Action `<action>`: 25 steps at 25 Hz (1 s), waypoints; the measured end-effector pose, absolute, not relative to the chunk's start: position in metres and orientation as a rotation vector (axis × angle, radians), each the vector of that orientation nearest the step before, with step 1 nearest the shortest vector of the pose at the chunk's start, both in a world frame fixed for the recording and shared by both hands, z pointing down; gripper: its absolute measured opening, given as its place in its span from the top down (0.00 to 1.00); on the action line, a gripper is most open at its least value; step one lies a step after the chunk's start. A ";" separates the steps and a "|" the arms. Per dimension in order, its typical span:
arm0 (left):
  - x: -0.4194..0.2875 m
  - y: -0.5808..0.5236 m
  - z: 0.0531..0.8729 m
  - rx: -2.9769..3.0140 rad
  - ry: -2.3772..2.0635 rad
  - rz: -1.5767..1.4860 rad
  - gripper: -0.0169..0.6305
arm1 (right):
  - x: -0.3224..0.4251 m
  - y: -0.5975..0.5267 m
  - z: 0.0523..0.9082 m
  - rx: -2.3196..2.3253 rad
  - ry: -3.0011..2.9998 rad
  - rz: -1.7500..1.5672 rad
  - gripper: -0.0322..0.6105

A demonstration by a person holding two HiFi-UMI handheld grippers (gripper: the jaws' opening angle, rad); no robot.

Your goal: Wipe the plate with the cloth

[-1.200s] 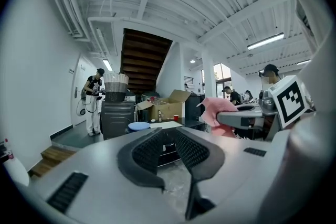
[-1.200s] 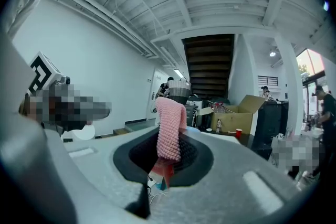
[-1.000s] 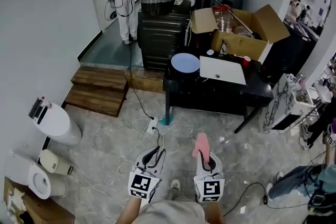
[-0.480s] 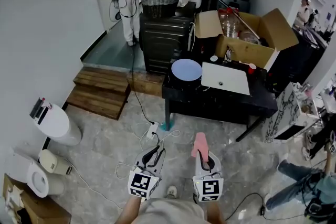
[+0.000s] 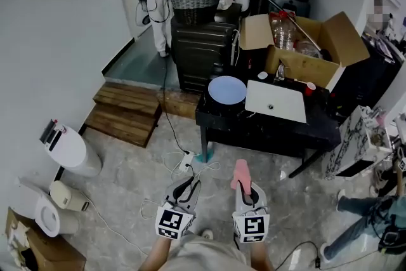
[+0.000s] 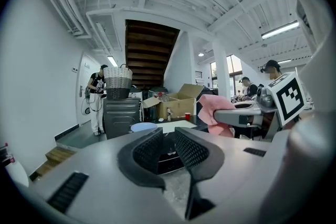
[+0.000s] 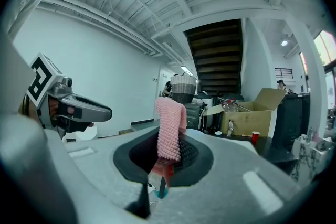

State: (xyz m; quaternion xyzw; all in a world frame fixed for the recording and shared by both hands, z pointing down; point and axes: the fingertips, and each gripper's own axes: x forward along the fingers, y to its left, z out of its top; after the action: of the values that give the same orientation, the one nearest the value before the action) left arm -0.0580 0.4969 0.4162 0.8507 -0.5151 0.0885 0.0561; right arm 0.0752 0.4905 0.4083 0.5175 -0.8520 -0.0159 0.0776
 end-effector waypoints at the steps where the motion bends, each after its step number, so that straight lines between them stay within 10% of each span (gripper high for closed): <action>1: -0.057 0.494 0.415 2.580 -1.566 0.268 0.87 | 0.076 0.488 0.410 1.548 -2.550 -0.041 0.91; 25: -0.063 0.375 0.417 2.649 -1.498 0.251 0.87 | 0.056 0.380 0.413 1.605 -2.514 0.006 0.91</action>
State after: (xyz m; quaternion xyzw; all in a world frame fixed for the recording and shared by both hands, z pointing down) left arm -0.0633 0.3748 0.4166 0.8666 -0.4902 0.0821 0.0441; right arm 0.0560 0.3800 0.4133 0.5364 -0.8402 0.0021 0.0796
